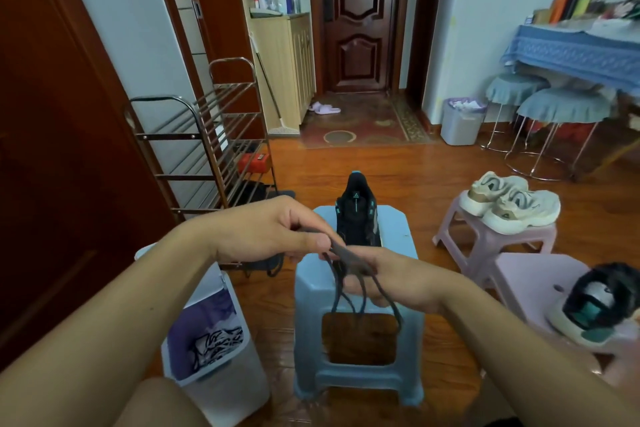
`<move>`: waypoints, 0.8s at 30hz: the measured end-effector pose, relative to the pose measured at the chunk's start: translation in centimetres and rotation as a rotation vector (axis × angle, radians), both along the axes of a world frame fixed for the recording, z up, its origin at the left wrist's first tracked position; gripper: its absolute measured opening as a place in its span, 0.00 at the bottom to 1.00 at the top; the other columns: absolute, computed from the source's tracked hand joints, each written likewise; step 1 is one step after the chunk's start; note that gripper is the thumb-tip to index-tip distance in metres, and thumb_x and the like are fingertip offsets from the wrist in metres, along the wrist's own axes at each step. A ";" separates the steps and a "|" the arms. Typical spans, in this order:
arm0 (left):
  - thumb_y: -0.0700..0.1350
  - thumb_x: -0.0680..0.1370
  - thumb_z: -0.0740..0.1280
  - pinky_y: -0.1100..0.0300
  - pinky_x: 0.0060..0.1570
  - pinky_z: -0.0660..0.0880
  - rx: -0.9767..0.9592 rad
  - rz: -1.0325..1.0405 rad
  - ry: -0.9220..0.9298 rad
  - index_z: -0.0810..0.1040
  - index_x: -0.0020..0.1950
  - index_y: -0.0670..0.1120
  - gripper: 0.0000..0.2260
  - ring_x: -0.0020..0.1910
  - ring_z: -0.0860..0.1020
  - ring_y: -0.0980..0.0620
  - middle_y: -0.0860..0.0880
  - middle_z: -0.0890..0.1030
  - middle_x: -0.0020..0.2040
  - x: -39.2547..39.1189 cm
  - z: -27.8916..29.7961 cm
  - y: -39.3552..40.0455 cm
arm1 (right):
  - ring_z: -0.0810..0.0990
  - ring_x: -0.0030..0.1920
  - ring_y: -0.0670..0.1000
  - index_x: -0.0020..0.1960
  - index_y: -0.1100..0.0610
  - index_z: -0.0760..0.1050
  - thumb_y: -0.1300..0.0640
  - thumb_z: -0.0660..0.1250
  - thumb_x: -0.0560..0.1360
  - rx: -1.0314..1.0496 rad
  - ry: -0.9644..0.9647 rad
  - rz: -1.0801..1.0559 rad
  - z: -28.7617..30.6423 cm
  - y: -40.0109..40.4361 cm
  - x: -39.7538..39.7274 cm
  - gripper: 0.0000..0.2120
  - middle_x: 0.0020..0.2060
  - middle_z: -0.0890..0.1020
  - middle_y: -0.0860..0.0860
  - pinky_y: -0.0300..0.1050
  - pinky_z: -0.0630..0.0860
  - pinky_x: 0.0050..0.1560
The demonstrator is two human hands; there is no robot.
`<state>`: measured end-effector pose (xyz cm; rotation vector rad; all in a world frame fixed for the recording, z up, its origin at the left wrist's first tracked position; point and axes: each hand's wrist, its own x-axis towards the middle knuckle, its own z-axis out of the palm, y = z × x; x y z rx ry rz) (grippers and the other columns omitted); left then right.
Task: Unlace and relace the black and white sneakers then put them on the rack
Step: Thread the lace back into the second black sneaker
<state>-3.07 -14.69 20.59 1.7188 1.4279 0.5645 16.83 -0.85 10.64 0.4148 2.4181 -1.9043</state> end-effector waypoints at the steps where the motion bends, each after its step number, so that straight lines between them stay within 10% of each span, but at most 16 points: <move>1: 0.44 0.82 0.66 0.61 0.45 0.72 -0.014 -0.045 0.028 0.85 0.61 0.49 0.11 0.40 0.75 0.56 0.59 0.80 0.40 0.1 0.3 0.1 | 0.77 0.38 0.41 0.68 0.46 0.75 0.55 0.68 0.81 0.008 0.001 0.059 0.0 -0.3 -0.5 0.17 0.43 0.81 0.49 0.35 0.72 0.38; 4: 0.43 0.80 0.69 0.68 0.46 0.71 -0.060 -0.155 0.062 0.85 0.61 0.49 0.11 0.42 0.75 0.60 0.56 0.78 0.40 0.0 1.0 0.1 | 0.78 0.41 0.60 0.53 0.50 0.83 0.52 0.71 0.77 0.144 -0.048 0.183 -0.8 -0.3 -1.4 0.06 0.45 0.81 0.61 0.48 0.71 0.43; 7: 0.45 0.79 0.71 0.70 0.45 0.70 -0.175 -0.227 0.175 0.85 0.60 0.54 0.11 0.43 0.74 0.62 0.49 0.75 0.44 -1.3 1.0 -0.5 | 0.66 0.34 0.54 0.47 0.54 0.82 0.49 0.66 0.81 0.211 -0.122 0.174 -1.4 1.4 -0.5 0.11 0.32 0.73 0.45 0.51 0.63 0.36; 11: 0.53 0.81 0.69 0.63 0.70 0.61 -0.387 -0.200 0.661 0.83 0.61 0.65 0.11 0.73 0.60 0.61 0.67 0.65 0.72 -4.2 -1.8 -1.4 | 0.59 0.32 0.49 0.41 0.54 0.72 0.42 0.67 0.79 -0.035 -0.094 -0.072 -1.4 5.4 3.1 0.16 0.33 0.63 0.51 0.39 0.59 0.31; 15: 0.68 0.71 0.72 0.49 0.79 0.52 -0.614 -0.251 0.777 0.78 0.66 0.68 0.23 0.80 0.49 0.56 0.69 0.55 0.78 -5.3 -5.7 -2.2 | 0.57 0.31 0.48 0.36 0.52 0.68 0.33 0.72 0.69 -0.136 0.008 -0.269 0.2 6.9 5.7 0.24 0.32 0.63 0.50 0.38 0.57 0.29; 24: 0.47 0.81 0.69 0.59 0.63 0.75 -0.154 0.251 -0.283 0.68 0.76 0.50 0.23 0.58 0.83 0.54 0.50 0.84 0.58 4.6 -7.4 3.8 | 0.68 0.31 0.47 0.46 0.50 0.82 0.46 0.63 0.82 0.583 -0.285 0.205 5.0 2.7 1.8 0.13 0.32 0.72 0.50 0.41 0.67 0.34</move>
